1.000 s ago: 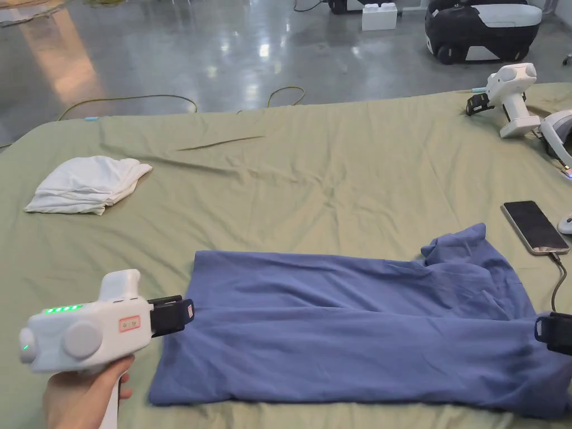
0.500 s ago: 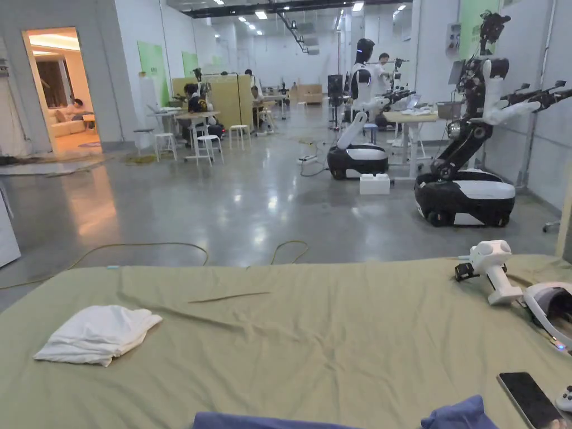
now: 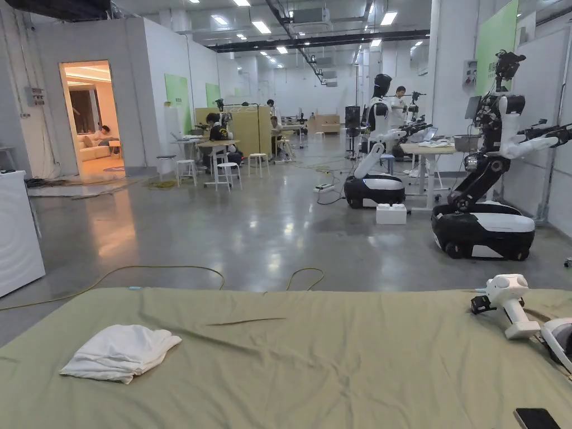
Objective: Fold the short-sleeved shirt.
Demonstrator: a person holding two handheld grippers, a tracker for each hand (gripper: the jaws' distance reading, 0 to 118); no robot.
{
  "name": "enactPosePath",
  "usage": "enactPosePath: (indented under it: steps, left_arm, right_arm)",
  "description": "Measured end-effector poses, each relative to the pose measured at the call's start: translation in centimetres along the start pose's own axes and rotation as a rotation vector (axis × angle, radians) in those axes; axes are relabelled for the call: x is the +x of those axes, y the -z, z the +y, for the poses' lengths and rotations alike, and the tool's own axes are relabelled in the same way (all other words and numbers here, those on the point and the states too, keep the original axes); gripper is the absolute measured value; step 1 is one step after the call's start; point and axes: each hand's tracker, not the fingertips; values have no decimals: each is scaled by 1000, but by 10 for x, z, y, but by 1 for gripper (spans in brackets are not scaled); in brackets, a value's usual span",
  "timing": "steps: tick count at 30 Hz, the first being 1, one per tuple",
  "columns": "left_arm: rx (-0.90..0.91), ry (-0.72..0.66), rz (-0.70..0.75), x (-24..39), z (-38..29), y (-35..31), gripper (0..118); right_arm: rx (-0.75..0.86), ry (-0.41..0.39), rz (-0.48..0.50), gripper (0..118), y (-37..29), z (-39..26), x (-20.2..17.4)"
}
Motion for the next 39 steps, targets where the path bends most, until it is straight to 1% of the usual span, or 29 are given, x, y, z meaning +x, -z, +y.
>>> enactPosePath:
  steps: [6, 9, 12, 13, 14, 15, 16, 17, 20, 23, 25, 27, 29, 30, 31, 32, 33, 34, 35, 36, 38, 39]
  left_arm:
    - [-72, -22, -14, -3, -11, 13, 0]
    - [-90, -32, -4, -3, -20, 20, 0]
    - [-122, -81, -21, -9, -30, 27, 0]
    - [-152, -102, -24, -11, -35, 30, 5]
    - [-183, -115, -22, -13, -40, 34, 19]
    - [-204, -124, -26, -16, -46, 39, 49]
    - [-239, -129, -47, -19, -54, 46, 67]
    - [-263, -133, -55, -22, -64, 52, 70]
    - [-380, -186, -63, -38, -105, 88, 70]
    - [-510, -241, -107, -64, -165, 133, 70]
    - [-619, -287, -3, -80, -205, 166, 70]
    - [-697, -331, 8, -94, -237, 195, 69]
    - [-799, -332, 33, -100, -266, 222, 68]
    - [-843, -329, 75, -102, -278, 233, 64]
    - [-880, -329, 91, -104, -289, 241, 52]
    - [-897, -354, 84, -105, -296, 246, 37]
    - [-889, -372, 69, -102, -298, 247, 35]
    - [-885, -343, 77, -95, -298, 247, 33]
    - [-897, -307, 69, -92, -293, 250, 28]
    - [-895, -256, 73, -88, -290, 253, 18]
    - [-920, -192, 59, -77, -287, 255, 10]
    - [-928, -189, 55, -72, -288, 259, 9]
  right_arm:
    - [-13, -21, 16, 0, 3, -2, 2]
    - [-36, -4, 29, 0, 7, -7, 6]
    - [-57, 16, 36, 0, 7, -12, 6]
    - [-66, 15, 34, 0, 6, -14, 6]
    - [-73, 13, 32, 0, 4, -16, 5]
    - [-79, 11, 32, 0, 3, -18, 6]
    - [-88, 13, 34, 0, 3, -20, 7]
    - [-99, 17, 36, 0, 3, -22, 9]
    - [-128, 24, 33, 0, 7, -29, 10]
    - [-152, 27, 24, 0, 9, -38, 13]
    - [-171, 34, 12, 0, 10, -43, 17]
    - [-209, 71, 2, 0, 12, -51, 20]
    - [-255, 117, 7, 0, 14, -60, 26]
    - [-270, 126, -7, 0, 16, -64, 28]
    - [-289, 134, -21, 0, 17, -69, 31]
    - [-304, 140, -30, 0, 18, -72, 33]
    - [-309, 143, -38, 0, 19, -74, 34]
    - [-315, 146, -44, 0, 19, -77, 36]
    - [-323, 150, -48, 0, 20, -79, 38]
    - [-330, 154, -51, 0, 22, -82, 40]
    - [-350, 160, -53, 0, 29, -86, 44]
    - [-362, 165, -51, 0, 34, -88, 46]
